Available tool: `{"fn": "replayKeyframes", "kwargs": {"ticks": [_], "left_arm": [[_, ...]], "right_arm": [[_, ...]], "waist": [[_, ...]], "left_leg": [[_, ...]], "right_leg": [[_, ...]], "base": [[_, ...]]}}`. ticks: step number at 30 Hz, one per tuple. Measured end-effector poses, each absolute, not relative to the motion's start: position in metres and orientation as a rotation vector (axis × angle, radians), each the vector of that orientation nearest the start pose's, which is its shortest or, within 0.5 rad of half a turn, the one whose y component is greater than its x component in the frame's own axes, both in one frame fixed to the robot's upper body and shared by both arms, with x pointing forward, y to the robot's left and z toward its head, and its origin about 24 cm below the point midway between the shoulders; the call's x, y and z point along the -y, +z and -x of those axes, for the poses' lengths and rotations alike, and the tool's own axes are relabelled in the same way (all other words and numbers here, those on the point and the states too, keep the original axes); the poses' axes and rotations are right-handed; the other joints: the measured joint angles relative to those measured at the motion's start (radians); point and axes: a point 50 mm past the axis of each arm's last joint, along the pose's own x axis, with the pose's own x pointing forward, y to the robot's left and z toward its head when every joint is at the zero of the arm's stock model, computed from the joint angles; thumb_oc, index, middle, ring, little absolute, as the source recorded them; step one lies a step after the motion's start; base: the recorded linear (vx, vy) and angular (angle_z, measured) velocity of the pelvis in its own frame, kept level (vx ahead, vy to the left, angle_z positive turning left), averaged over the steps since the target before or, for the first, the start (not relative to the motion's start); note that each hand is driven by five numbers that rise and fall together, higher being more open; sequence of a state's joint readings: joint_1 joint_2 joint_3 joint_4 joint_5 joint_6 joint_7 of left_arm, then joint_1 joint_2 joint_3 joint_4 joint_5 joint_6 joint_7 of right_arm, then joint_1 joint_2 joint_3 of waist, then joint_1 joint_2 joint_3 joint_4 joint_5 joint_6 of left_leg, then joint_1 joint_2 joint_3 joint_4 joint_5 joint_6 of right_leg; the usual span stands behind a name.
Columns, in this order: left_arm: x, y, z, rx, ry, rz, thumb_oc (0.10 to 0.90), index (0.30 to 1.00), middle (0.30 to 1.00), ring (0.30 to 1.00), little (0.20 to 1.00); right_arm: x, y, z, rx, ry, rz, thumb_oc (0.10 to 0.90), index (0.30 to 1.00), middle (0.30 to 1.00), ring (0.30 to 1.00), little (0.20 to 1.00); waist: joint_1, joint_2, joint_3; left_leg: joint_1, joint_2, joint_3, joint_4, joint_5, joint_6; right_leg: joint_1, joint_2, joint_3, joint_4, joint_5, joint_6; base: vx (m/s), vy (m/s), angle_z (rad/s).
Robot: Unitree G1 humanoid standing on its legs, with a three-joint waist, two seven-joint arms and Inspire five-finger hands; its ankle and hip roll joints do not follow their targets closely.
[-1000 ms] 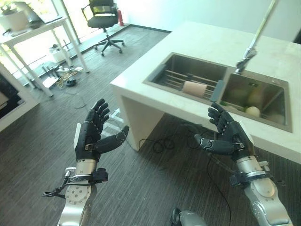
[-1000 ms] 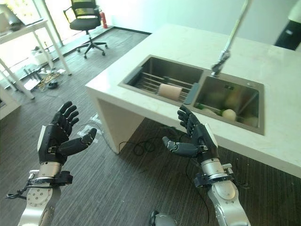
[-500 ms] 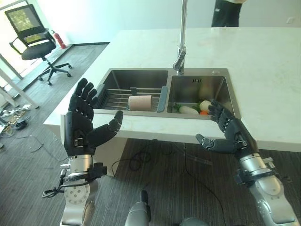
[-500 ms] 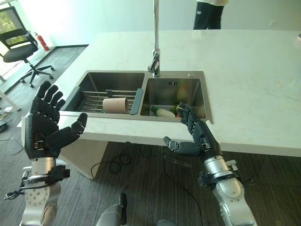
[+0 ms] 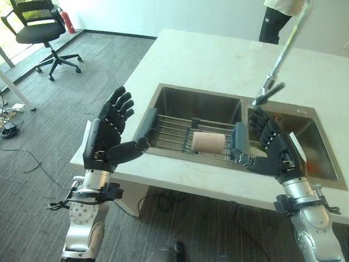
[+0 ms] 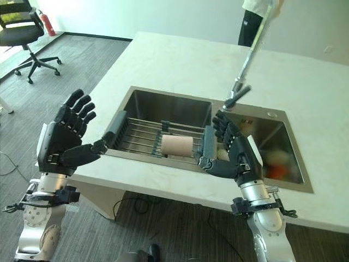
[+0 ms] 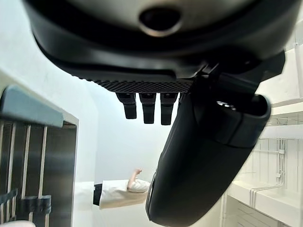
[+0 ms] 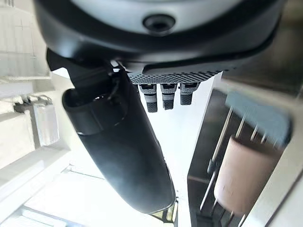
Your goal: Place the dishes in the dishwasher.
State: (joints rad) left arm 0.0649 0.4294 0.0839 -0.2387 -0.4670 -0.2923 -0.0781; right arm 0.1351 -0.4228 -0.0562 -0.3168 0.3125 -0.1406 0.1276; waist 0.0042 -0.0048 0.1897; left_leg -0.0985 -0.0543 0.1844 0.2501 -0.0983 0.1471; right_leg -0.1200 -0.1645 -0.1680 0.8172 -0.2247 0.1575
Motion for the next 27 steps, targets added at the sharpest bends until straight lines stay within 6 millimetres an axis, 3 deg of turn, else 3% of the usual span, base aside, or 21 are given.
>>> {"fn": "replayKeyframes", "kwargs": {"ticks": [2, 4, 5, 6, 7, 8, 9, 11, 15, 18, 20, 23, 24, 26, 27], "left_arm": [[-0.225, 0.135, -0.23, 0.479, -0.104, -0.01, 0.8, 0.9, 0.9, 0.9, 0.9], [-0.224, 0.139, -0.23, 0.501, -0.114, -0.002, 0.8, 0.9, 0.9, 0.9, 0.9], [-0.224, 0.139, -0.229, 0.499, -0.118, 0.01, 0.8, 0.9, 0.9, 0.9, 0.9], [-0.225, 0.14, -0.23, 0.5, -0.121, 0.008, 0.8, 0.9, 0.9, 0.9, 0.9], [-0.225, 0.143, -0.229, 0.509, -0.128, -0.001, 0.8, 0.9, 0.9, 0.9, 0.9], [-0.222, 0.135, -0.229, 0.48, -0.128, 0.025, 0.8, 0.9, 0.9, 0.9, 0.9], [-0.219, 0.134, -0.228, 0.472, -0.154, 0.014, 0.8, 0.9, 0.9, 0.9, 0.9], [-0.215, 0.134, -0.227, 0.47, -0.173, 0.009, 0.8, 0.9, 0.9, 0.9, 0.9], [-0.214, 0.139, -0.223, 0.486, -0.185, 0.005, 0.8, 0.9, 0.9, 0.9, 0.9], [-0.214, 0.136, -0.221, 0.472, -0.188, 0.006, 0.8, 0.9, 0.9, 0.9, 0.9], [-0.211, 0.135, -0.222, 0.455, -0.241, 0.016, 0.8, 0.9, 0.9, 0.9, 0.9], [-0.21, 0.133, -0.221, 0.444, -0.268, 0.003, 0.8, 0.9, 0.9, 0.9, 0.9], [-0.21, 0.136, -0.221, 0.472, -0.271, -0.02, 0.8, 0.9, 0.9, 0.9, 0.9], [-0.211, 0.139, -0.22, 0.487, -0.281, -0.038, 0.8, 0.9, 0.9, 0.9, 0.9], [-0.217, 0.14, -0.22, 0.497, -0.272, -0.058, 0.8, 0.9, 0.9, 0.9, 0.9]], "right_arm": [[0.209, 0.113, -0.219, 0.294, 0.196, 0.17, 0.8, 0.9, 0.9, 0.9, 0.9], [0.211, 0.111, -0.218, 0.286, 0.191, 0.176, 0.8, 0.9, 0.9, 0.9, 0.9], [0.211, 0.111, -0.218, 0.285, 0.191, 0.174, 0.8, 0.9, 0.9, 0.9, 0.9], [0.21, 0.111, -0.217, 0.292, 0.192, 0.167, 0.8, 0.9, 0.9, 0.9, 0.9], [0.214, 0.117, -0.216, 0.309, 0.192, 0.195, 0.8, 0.9, 0.9, 0.9, 0.9], [0.214, 0.111, -0.216, 0.278, 0.189, 0.185, 0.8, 0.9, 0.9, 0.9, 0.9], [0.214, 0.109, -0.214, 0.271, 0.185, 0.18, 0.8, 0.9, 0.9, 0.9, 0.9], [0.214, 0.108, -0.213, 0.267, 0.183, 0.18, 0.8, 0.9, 0.9, 0.9, 0.9], [0.212, 0.112, -0.218, 0.285, 0.177, 0.174, 0.8, 0.9, 0.9, 0.9, 0.9], [0.213, 0.113, -0.219, 0.288, 0.163, 0.174, 0.8, 0.9, 0.9, 0.9, 0.9], [0.217, 0.111, -0.219, 0.27, 0.142, 0.189, 0.8, 0.9, 0.9, 0.9, 0.9], [0.22, 0.113, -0.22, 0.267, 0.152, 0.23, 0.8, 0.9, 0.9, 0.9, 0.9], [0.221, 0.114, -0.22, 0.266, 0.154, 0.242, 0.8, 0.9, 0.9, 0.9, 0.9], [0.219, 0.113, -0.222, 0.263, 0.158, 0.239, 0.8, 0.9, 0.9, 0.9, 0.9], [0.216, 0.115, -0.227, 0.275, 0.168, 0.235, 0.8, 0.9, 0.9, 0.9, 0.9]], "waist": [[-0.002, 0.008, 0.0], [-0.001, 0.013, 0.0], [-0.001, 0.009, 0.003], [-0.011, -0.028, 0.013], [-0.029, -0.017, 0.008], [-0.029, -0.043, 0.013], [-0.031, -0.047, 0.011], [-0.027, -0.048, 0.01], [-0.019, -0.042, 0.005], [-0.029, -0.013, -0.013], [-0.037, 0.001, -0.022], [-0.016, -0.009, -0.024], [-0.017, -0.012, -0.021], [-0.021, 0.002, -0.026], [-0.027, 0.017, -0.028]], "left_leg": [[0.032, 0.0, 0.018, -0.033, 0.007, 0.0], [0.034, 0.0, 0.035, -0.042, -0.009, -0.036], [0.028, -0.001, 0.044, -0.034, -0.027, -0.114], [-0.037, -0.005, 0.03, 0.14, -0.104, -0.037], [-0.077, 0.032, -0.047, 0.26, -0.186, -0.013], [-0.065, 0.006, -0.053, 0.25, -0.177, -0.04], [-0.056, 0.003, -0.054, 0.214, -0.158, -0.051], [-0.028, -0.002, -0.061, 0.155, -0.122, -0.061], [0.031, 0.012, -0.068, 0.077, -0.092, -0.093], [0.052, 0.053, -0.062, 0.039, -0.074, -0.129], [0.087, 0.097, -0.057, -0.022, -0.04, -0.183], [0.079, 0.093, -0.052, 0.034, 0.039, -0.252], [0.011, 0.101, -0.053, 0.103, 0.039, -0.244], [-0.012, 0.094, -0.033, 0.052, 0.031, -0.23], [-0.03, 0.082, -0.057, 0.031, 0.008, -0.189]], "right_leg": [[-0.012, 0.001, -0.052, -0.163, -0.001, -0.018], [-0.009, 0.002, -0.115, -0.373, 0.031, -0.046], [-0.012, 0.008, -0.119, -0.474, 0.072, -0.061], [-0.028, -0.037, -0.074, -0.516, 0.126, -0.021], [-0.069, -0.063, -0.011, -0.462, 0.131, 0.051], [-0.107, -0.084, 0.029, -0.433, 0.118, 0.014], [-0.113, -0.064, 0.025, -0.425, 0.116, 0.009], [-0.092, -0.032, 0.019, -0.451, 0.111, -0.035], [-0.063, -0.008, 0.017, -0.462, 0.148, -0.072], [-0.065, 0.038, 0.017, -0.458, 0.134, -0.105], [-0.074, 0.082, 0.008, -0.415, 0.096, -0.163], [-0.078, 0.077, 0.018, -0.376, 0.045, -0.195], [-0.078, 0.075, 0.012, -0.384, 0.046, -0.2], [-0.077, 0.094, 0.012, -0.406, 0.057, -0.185], [-0.075, 0.12, 0.022, -0.449, 0.083, -0.156]], "base": [[0.11, -0.11, -0.34], [0.08, -0.142, -0.32], [0.1, -0.158, -0.18], [0.11, -0.159, -0.06], [0.2, -0.342, -0.04], [0.19, -0.368, -0.01], [0.23, -0.468, 0.0], [0.15, -0.292, 0.18], [0.14, -0.278, 0.02], [0.13, -0.321, -0.24], [0.13, -0.333, -0.13], [0.02, -0.112, 0.0], [-0.03, 0.145, 0.0], [-0.02, 0.206, -0.07], [0.02, 0.225, -0.44]]}}
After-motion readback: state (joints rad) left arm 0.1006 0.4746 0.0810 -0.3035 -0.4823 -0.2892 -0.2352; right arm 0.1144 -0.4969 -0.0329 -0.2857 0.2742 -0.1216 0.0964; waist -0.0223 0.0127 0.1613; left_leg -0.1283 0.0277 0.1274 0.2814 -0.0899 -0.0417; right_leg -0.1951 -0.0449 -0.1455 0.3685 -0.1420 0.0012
